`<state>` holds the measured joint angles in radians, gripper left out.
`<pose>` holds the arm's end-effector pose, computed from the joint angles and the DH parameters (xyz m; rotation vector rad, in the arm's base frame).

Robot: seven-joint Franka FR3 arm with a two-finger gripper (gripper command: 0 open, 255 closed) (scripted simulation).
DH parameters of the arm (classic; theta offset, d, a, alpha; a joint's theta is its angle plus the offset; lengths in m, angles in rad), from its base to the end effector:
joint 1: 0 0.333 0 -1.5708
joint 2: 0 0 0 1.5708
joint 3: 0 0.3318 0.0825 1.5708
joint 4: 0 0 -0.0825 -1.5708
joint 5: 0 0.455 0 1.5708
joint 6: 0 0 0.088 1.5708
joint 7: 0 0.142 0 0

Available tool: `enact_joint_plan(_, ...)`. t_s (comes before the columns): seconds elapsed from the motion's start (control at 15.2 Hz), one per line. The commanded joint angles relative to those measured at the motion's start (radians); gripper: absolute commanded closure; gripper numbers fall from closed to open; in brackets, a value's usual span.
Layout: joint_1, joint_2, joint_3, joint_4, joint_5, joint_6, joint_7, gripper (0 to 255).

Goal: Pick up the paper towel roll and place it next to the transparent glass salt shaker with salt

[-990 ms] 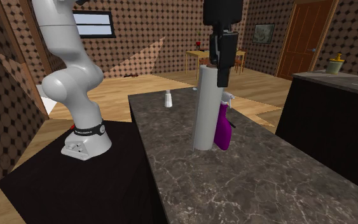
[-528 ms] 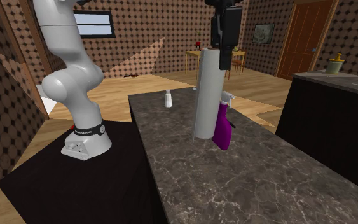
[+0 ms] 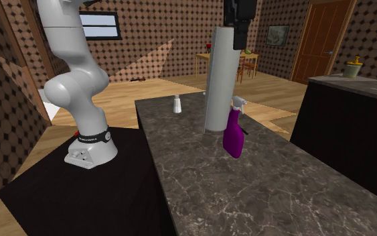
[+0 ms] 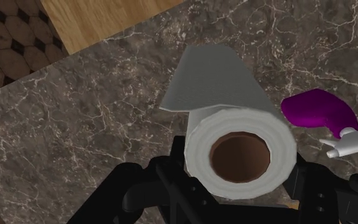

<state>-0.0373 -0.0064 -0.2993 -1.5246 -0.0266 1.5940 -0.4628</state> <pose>0.5923 -0.2118 0.6366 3.0820 0.1940 0.0926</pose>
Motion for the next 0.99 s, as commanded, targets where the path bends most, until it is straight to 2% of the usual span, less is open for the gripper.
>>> enact_joint_plan(0.0,-0.001,0.012,-0.001,0.044,0.004,-0.033,-0.003,255)
enact_joint_plan(0.33,-0.006,0.045,-0.005,0.15,0.014,-0.108,-0.012,255)
enact_joint_plan(0.92,0.101,-0.166,0.122,-0.086,-0.045,-0.085,0.218,255)
